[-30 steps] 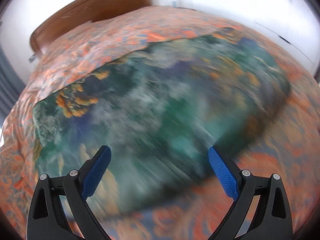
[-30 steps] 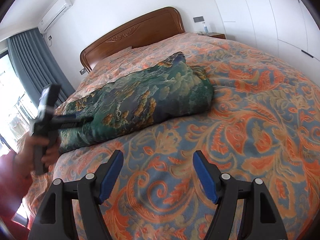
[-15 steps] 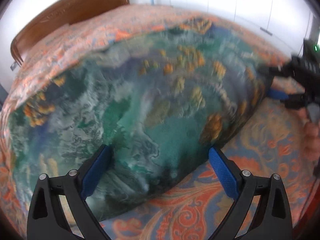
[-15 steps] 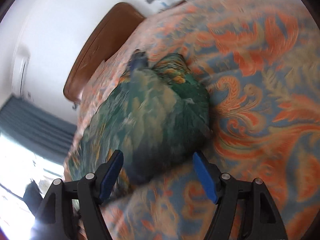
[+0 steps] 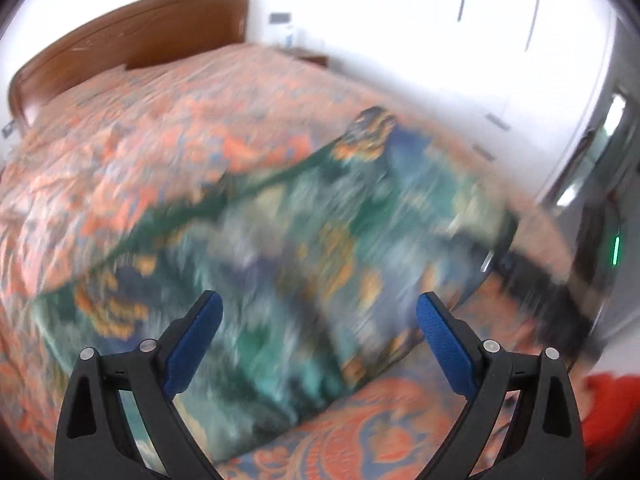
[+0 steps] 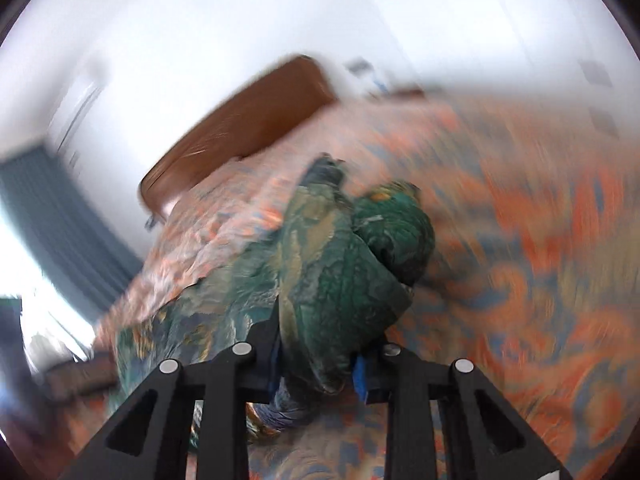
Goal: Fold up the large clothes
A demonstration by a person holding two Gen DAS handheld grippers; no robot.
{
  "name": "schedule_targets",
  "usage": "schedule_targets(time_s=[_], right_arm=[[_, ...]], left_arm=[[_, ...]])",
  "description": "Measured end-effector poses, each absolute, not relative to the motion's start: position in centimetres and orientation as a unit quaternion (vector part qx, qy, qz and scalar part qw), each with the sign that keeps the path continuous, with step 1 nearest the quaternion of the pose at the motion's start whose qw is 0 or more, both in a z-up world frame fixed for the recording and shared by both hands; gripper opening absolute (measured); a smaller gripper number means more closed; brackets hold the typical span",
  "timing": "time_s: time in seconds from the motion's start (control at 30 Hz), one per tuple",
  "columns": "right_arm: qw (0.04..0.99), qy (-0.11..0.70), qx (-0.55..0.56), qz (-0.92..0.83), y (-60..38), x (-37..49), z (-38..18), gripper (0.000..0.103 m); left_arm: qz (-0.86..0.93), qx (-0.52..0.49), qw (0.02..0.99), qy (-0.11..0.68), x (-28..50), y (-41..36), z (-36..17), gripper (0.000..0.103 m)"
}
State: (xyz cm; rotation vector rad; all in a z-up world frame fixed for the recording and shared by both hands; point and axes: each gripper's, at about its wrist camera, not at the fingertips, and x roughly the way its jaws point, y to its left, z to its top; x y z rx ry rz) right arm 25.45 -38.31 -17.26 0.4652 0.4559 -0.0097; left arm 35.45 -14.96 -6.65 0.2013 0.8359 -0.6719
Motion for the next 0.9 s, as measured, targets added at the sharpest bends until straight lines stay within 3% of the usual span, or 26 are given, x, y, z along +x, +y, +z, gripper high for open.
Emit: schedule_targets(time_s=[0.17, 0.37, 0.6, 0.67, 0.7, 0.73, 0.83, 0.9], right_arm=[[0.982, 0.174, 0.055, 0.046, -31.5, 23.9, -13.6, 0.027], [0.976, 0.149, -0.103, 0.123, -23.7, 20.9, -13.2, 0.026], [0.947, 0.16, -0.2, 0.195, -17.8, 19.5, -14.4, 0.026], [0.943, 0.162, -0.205, 0.206, -17.1, 19.4, -14.5, 0.026], [0.942, 0.162, -0.206, 0.21, -17.3, 18.8, -14.5, 0.026], [0.941, 0.165, -0.205, 0.213, -17.3, 18.8, -14.7, 0.026], [0.942, 0.175, -0.193, 0.212, -17.5, 18.7, -15.1, 0.027], [0.943, 0.179, -0.184, 0.212, -17.4, 18.5, -15.1, 0.034]], left_arm=[[-0.36, 0.101, 0.833, 0.408, 37.0, -17.2, -2.6, 0.098], [-0.379, 0.079, 0.806, 0.448, 37.6, -17.3, -2.0, 0.098], [-0.272, 0.219, 0.821, 0.451, 36.0, -18.4, -5.4, 0.096], [-0.245, 0.238, 0.824, 0.452, 36.0, -18.3, -6.2, 0.069], [-0.242, 0.23, 0.824, 0.458, 36.0, -18.0, -6.3, 0.063], [-0.243, 0.218, 0.824, 0.462, 36.2, -17.6, -6.3, 0.048], [-0.241, 0.189, 0.829, 0.468, 36.5, -15.9, -6.0, 0.035], [-0.239, 0.175, 0.834, 0.466, 36.7, -14.5, -5.5, 0.032]])
